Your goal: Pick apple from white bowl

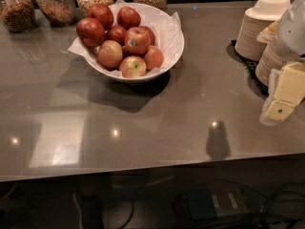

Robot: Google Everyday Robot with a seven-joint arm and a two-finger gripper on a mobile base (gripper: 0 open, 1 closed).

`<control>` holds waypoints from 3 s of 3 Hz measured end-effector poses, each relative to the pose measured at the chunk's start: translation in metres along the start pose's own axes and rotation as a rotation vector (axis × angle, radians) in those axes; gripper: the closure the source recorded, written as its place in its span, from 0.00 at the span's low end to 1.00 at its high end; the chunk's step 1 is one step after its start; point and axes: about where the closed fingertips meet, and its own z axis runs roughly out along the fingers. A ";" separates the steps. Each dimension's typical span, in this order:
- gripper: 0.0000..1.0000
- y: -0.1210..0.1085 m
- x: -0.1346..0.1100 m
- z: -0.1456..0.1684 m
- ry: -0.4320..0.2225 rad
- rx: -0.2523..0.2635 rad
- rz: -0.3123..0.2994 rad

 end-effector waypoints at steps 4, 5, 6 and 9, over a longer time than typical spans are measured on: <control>0.00 -0.073 -0.087 0.042 -0.264 0.084 0.017; 0.00 -0.106 -0.131 0.050 -0.351 0.124 0.004; 0.00 -0.133 -0.171 0.057 -0.422 0.142 0.004; 0.10 -0.177 -0.255 0.112 -0.541 0.051 0.091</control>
Offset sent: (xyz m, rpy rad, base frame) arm 0.0505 0.0304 -0.0145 0.1714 -0.0578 -0.0182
